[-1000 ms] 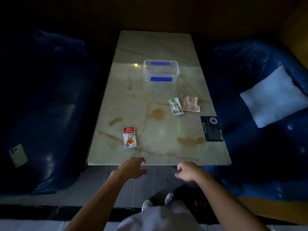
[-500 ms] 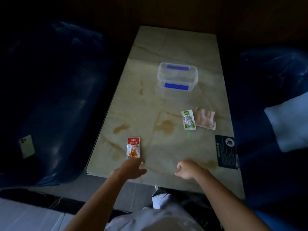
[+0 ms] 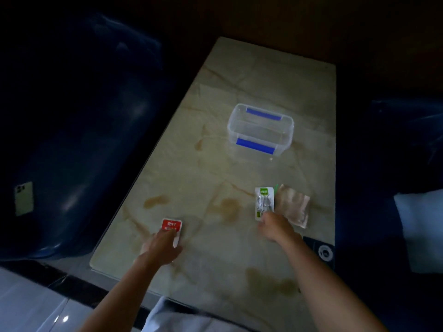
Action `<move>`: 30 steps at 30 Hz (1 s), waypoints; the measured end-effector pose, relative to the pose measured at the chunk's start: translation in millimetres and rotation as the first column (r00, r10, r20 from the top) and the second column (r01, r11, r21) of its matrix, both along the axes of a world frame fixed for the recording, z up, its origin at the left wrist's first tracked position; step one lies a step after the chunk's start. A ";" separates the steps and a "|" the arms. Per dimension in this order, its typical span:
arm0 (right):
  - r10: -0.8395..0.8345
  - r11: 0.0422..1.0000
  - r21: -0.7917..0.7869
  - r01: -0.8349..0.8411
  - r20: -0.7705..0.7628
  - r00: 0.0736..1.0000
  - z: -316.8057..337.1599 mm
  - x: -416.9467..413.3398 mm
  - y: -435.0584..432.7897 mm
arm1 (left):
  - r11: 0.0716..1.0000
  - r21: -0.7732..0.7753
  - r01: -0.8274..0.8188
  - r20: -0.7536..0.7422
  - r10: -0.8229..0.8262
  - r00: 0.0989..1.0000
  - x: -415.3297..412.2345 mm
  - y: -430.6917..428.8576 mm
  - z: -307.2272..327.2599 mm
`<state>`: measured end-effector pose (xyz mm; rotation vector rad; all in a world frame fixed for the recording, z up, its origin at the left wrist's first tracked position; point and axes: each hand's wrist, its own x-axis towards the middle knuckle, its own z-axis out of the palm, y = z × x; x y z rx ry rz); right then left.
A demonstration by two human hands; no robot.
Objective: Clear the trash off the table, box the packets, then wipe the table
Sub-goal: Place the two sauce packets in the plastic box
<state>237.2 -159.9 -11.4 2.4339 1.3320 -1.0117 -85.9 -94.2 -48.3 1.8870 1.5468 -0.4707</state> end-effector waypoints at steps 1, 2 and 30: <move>-0.009 1.000 0.027 0.008 0.028 1.000 -0.1 4.2 6.4 | 0.999 0.008 -0.031 -0.027 0.031 0.999 1.1 2.2 -3.0; -0.011 0.999 0.048 0.009 0.051 0.999 -0.7 8.0 12.5 | 0.998 0.016 -0.059 -0.059 0.060 0.996 2.6 4.0 -4.1; -0.356 0.921 0.235 0.310 0.185 0.916 -66.2 19.9 64.4 | 0.956 0.023 -0.292 -0.098 0.293 0.951 15.4 34.8 -15.1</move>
